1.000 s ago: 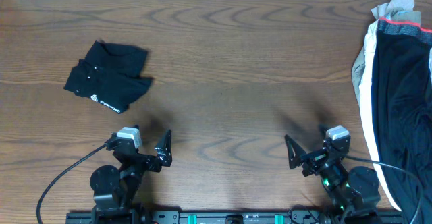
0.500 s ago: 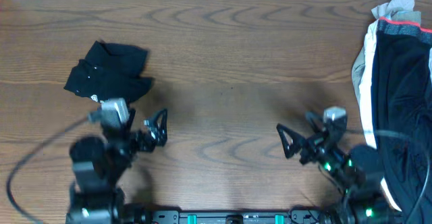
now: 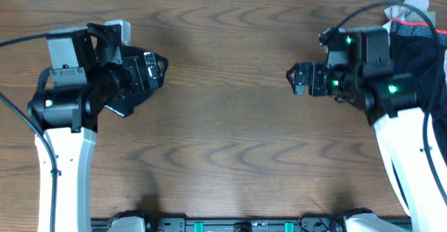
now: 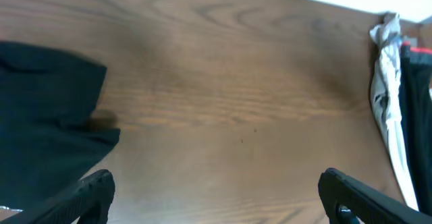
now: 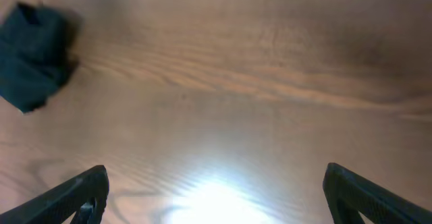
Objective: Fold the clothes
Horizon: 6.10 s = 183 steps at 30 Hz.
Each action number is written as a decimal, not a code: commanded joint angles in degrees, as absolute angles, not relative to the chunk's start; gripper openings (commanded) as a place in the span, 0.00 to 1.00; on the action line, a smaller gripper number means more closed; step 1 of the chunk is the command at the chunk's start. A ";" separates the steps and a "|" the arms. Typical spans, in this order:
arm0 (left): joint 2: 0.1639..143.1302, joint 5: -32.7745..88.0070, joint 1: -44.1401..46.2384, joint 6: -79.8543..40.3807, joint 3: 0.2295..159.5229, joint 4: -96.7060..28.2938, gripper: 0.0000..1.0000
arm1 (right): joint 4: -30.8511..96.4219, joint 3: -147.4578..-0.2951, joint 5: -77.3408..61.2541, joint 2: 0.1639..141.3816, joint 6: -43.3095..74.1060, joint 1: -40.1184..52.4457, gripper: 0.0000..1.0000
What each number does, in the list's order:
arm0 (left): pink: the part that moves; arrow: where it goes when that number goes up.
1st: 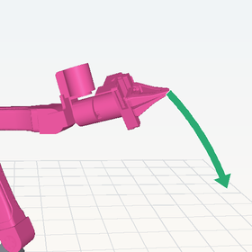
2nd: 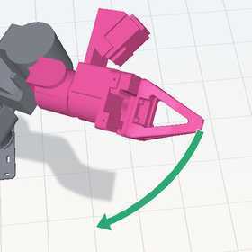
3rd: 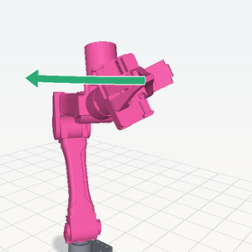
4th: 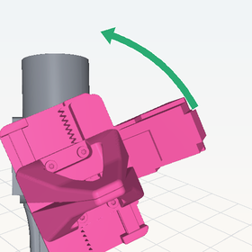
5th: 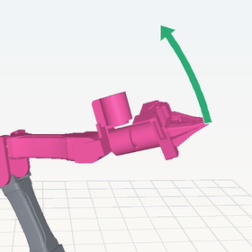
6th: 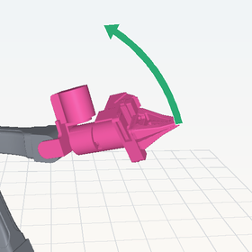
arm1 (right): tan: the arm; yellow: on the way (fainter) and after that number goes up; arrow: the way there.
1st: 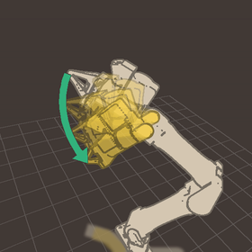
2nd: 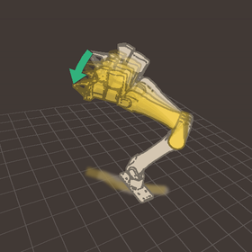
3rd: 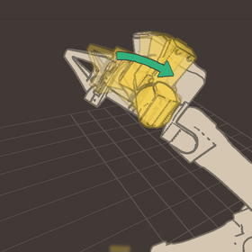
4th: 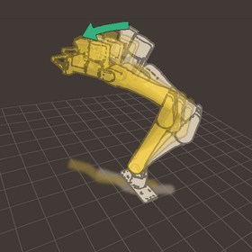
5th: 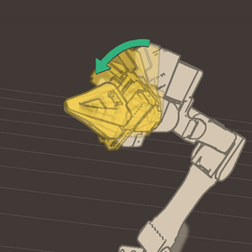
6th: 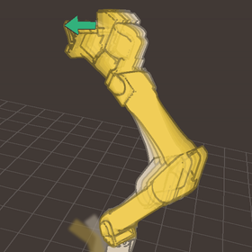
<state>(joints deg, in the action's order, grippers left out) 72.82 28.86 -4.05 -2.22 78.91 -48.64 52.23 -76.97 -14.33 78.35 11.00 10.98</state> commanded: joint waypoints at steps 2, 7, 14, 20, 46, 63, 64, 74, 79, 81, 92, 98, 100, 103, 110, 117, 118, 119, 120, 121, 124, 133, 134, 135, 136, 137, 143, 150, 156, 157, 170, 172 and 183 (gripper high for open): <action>72.77 30.41 -3.95 2.15 80.07 -49.91 0.98 | 54.22 -78.83 -14.37 82.50 10.94 9.61 0.99; 72.53 30.44 -3.95 4.89 80.07 -49.98 0.98 | 55.75 -80.73 -13.74 85.36 16.45 -0.03 0.99; 72.44 30.44 -3.95 4.89 80.07 -51.40 0.98 | 60.27 -90.00 -13.96 93.82 15.97 -17.12 0.91; 72.66 30.41 -3.95 4.89 80.05 -51.62 0.98 | 61.12 -100.49 -7.35 103.44 14.11 -20.12 0.92; 72.66 30.41 -3.92 4.89 80.05 -53.58 0.98 | 40.25 -110.59 -1.43 129.34 23.20 -21.04 0.65; 72.64 30.37 -3.95 4.93 80.05 -54.17 0.98 | 43.16 -110.63 -14.37 120.81 17.61 -20.53 0.01; 72.64 30.15 -3.95 4.93 80.05 -54.19 0.98 | 43.86 -110.63 -17.80 119.48 16.38 -20.12 0.01; 71.68 24.47 -3.95 4.89 80.23 -53.36 0.98 | 54.85 -110.59 -28.56 113.56 7.86 -7.73 0.01; 69.84 19.90 -3.95 4.86 80.68 -53.06 0.98 | 57.28 -110.02 -28.53 113.93 5.52 2.44 0.01; 68.66 17.47 -3.97 4.86 80.88 -53.06 0.98 | 57.67 -110.02 -28.38 114.32 4.49 7.68 0.01; 62.35 5.32 -4.23 4.89 80.93 -53.12 0.98 | 58.52 -109.82 -25.28 120.31 4.16 33.67 0.01; 62.02 4.69 -4.32 4.89 80.90 -54.63 0.98 | 61.21 -109.82 -21.23 121.56 0.64 40.80 0.21; 62.61 5.17 -4.32 4.78 80.90 -55.31 0.98 | 61.60 -109.82 -18.04 120.77 0.80 40.75 0.27; 64.18 8.27 -4.32 4.64 80.90 -56.18 0.98 | 62.43 -109.82 -15.25 119.26 2.42 37.85 0.37; 71.77 19.03 -1.65 4.73 80.86 -61.41 0.98 | 64.93 -109.82 -14.13 118.41 9.39 24.12 0.56; 86.83 18.81 5.76 7.31 80.86 -66.00 0.99 | 68.60 -109.82 -17.02 118.39 10.39 11.42 0.67; 88.97 18.81 6.42 7.29 80.86 -66.02 1.00 | 69.30 -109.82 -17.02 118.39 10.22 10.26 0.67; 91.37 18.83 7.07 7.31 80.86 -66.02 1.00 | 70.19 -109.82 -17.06 118.39 9.85 9.06 0.67; 93.71 18.83 7.57 7.33 80.86 -65.95 1.00 | 71.20 -109.82 -17.30 118.39 9.06 8.05 0.67; 95.55 18.81 7.90 7.35 80.86 -65.93 1.00 | 72.20 -109.82 -17.39 118.39 8.51 7.22 0.68; 101.73 18.83 8.80 7.51 80.86 -65.58 0.99 | 74.08 -109.82 -17.34 118.39 7.29 5.43 0.68; 113.60 18.85 11.31 7.49 80.86 -62.35 0.88 | 74.52 -109.82 -17.34 118.39 6.98 4.05 0.68; 114.32 18.85 11.66 7.51 80.86 -61.69 0.85 | 74.52 -109.82 -17.34 118.39 6.96 4.10 0.68; 114.93 18.85 11.97 7.49 80.86 -61.10 0.82 | 74.50 -109.82 -17.34 118.39 6.98 4.14 0.68; 115.59 18.85 12.34 7.49 80.86 -60.51 0.79 | 74.41 -109.82 -17.34 118.39 6.98 4.14 0.68; 116.09 18.83 12.67 7.51 80.82 -60.18 0.75 | 74.35 -109.82 -17.34 118.39 6.98 4.14 0.68; 118.78 18.79 13.96 7.49 80.68 -58.63 0.50 | 74.15 -109.82 -17.34 118.39 6.98 4.14 0.68; 119.81 15.00 13.96 6.26 80.71 -57.17 0.06 | 74.08 -109.82 -17.30 118.39 6.96 4.12 0.67; 119.79 -2.35 13.02 -5.39 80.71 -67.26 0.06 | 72.66 -109.82 -15.84 118.41 7.01 4.14 0.67; 119.79 -4.60 12.47 -7.92 80.71 -68.90 0.06 | 72.40 -109.82 -15.86 118.41 7.01 4.16 0.66; 119.48 -6.50 4.19 -14.06 80.71 -74.41 0.06 | 68.82 -109.71 -17.41 123.52 -0.12 13.54 0.27; 119.02 -6.50 4.03 -14.06 80.71 -74.56 0.06 | 67.16 -109.71 -18.20 125.60 -0.10 15.88 0.13; 117.97 -6.50 4.03 -14.06 80.71 -74.48 0.09 | 57.25 -109.71 -22.55 138.30 9.37 24.67 0.01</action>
